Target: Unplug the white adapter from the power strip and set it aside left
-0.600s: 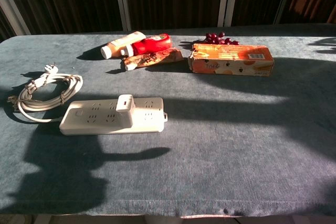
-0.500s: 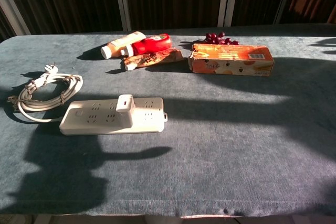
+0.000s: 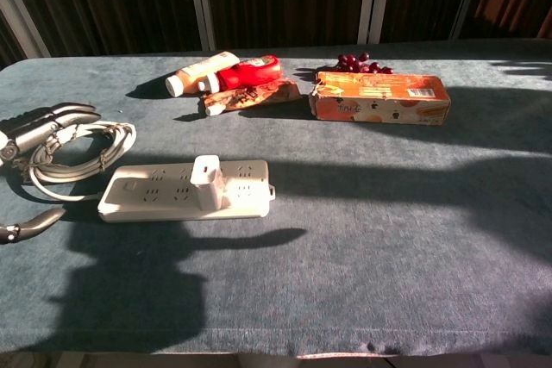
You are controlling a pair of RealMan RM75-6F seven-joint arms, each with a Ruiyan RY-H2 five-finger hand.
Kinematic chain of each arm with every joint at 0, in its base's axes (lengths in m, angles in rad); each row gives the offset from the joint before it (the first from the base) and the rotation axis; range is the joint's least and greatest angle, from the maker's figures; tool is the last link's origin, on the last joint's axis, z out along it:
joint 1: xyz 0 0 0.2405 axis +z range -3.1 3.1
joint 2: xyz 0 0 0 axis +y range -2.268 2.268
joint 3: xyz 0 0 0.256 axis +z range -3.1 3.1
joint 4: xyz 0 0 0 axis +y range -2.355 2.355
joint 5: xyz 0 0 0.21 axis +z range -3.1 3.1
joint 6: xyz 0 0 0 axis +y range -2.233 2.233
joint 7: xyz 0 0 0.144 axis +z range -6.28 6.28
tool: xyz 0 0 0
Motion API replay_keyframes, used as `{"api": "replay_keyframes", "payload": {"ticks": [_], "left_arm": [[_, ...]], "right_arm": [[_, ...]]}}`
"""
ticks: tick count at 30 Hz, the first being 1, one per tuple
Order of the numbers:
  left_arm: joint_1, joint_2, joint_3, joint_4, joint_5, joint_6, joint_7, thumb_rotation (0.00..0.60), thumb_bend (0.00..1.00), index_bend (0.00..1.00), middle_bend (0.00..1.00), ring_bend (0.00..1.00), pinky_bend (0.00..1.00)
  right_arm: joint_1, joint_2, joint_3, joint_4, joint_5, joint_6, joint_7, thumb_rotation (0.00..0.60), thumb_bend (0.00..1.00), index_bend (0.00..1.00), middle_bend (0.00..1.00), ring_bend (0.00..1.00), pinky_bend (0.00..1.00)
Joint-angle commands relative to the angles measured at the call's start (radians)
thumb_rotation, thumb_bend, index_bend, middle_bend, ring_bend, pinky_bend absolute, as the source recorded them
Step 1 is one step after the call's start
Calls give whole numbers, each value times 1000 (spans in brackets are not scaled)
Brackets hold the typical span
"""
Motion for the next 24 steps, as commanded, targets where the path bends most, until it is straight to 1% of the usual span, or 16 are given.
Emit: {"api": "replay_keyframes", "payload": {"ticks": [1, 2, 5, 9, 17, 24], "left_arm": [[-106, -119, -72, -10, -67, -163, 141, 600, 357, 0, 0, 0, 127], [-121, -141, -82, -12, -92, -193, 163, 600, 357, 0, 0, 0, 127], [-153, -167, -97, -22, -134, -247, 176, 600, 353, 0, 0, 0, 127], [-190, -192, -109, -26, -171, -294, 169, 600, 355, 0, 0, 0, 127], [-240, -244, -116, -3, -199, -319, 203, 600, 356, 0, 0, 0, 127], [-258, -320, -119, 103, -227, -304, 280, 600, 355, 0, 0, 0, 127]], "right_arm": [[8, -1, 12, -9, 52, -36, -25, 600, 153, 0, 0, 0, 0], [8, 7, 18, -20, 69, -41, -31, 600, 152, 0, 0, 0, 0], [5, 19, 27, -32, 92, -39, -34, 600, 151, 0, 0, 0, 0], [1, 27, 28, -39, 101, -32, -30, 600, 151, 0, 0, 0, 0], [3, 41, 33, -49, 131, -46, -23, 600, 151, 0, 0, 0, 0], [0, 61, 22, -66, 125, -47, -2, 600, 151, 0, 0, 0, 0]]}}
